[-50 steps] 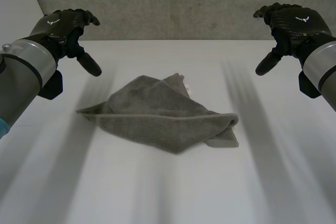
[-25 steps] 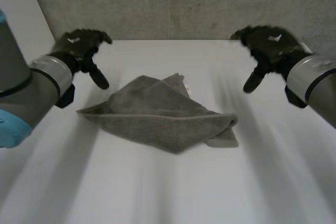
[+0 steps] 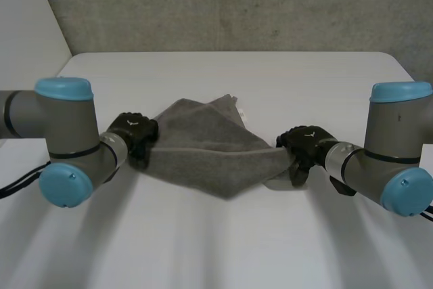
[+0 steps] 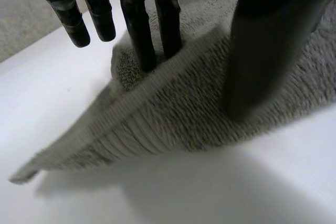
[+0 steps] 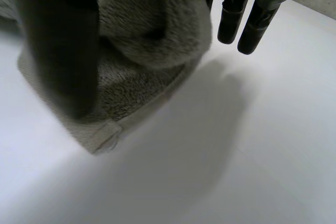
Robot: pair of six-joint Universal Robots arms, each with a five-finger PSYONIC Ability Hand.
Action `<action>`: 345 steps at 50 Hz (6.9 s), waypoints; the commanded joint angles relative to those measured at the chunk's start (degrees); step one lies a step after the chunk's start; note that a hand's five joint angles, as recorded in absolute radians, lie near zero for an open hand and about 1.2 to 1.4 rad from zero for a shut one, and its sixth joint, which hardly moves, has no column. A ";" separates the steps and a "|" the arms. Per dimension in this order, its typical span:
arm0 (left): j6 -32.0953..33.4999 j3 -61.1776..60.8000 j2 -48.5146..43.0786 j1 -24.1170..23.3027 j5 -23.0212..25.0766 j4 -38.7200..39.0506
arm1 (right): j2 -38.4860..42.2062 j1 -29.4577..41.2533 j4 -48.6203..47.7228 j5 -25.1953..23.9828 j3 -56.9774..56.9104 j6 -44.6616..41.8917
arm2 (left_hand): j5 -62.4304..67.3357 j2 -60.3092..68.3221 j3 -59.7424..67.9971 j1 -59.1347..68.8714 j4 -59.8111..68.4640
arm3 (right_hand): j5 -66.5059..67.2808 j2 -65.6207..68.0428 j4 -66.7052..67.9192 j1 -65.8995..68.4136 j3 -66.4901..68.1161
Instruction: Fold the towel.
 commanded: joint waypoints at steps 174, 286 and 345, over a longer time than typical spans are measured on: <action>7.69 -27.75 38.34 8.70 3.14 9.33 | -31.85 -17.72 13.22 -15.68 9.63 -30.77 | 35.06 34.86 -2.40 35.24 -3.22 | 48.89 49.23 -4.44 49.65 -2.91; -15.42 -29.49 26.53 8.61 2.97 17.95 | -4.49 -19.82 -17.27 -7.50 14.27 -16.72 | -34.55 -34.75 -2.40 -34.37 -3.22 | 48.89 49.23 -4.44 49.65 -2.91; -15.42 -30.55 28.03 8.44 2.88 18.21 | -4.99 21.25 -8.57 5.51 -8.61 -14.12 | -34.55 -34.75 -2.40 -34.37 -3.22 | -21.11 -20.77 -4.44 -20.35 -2.91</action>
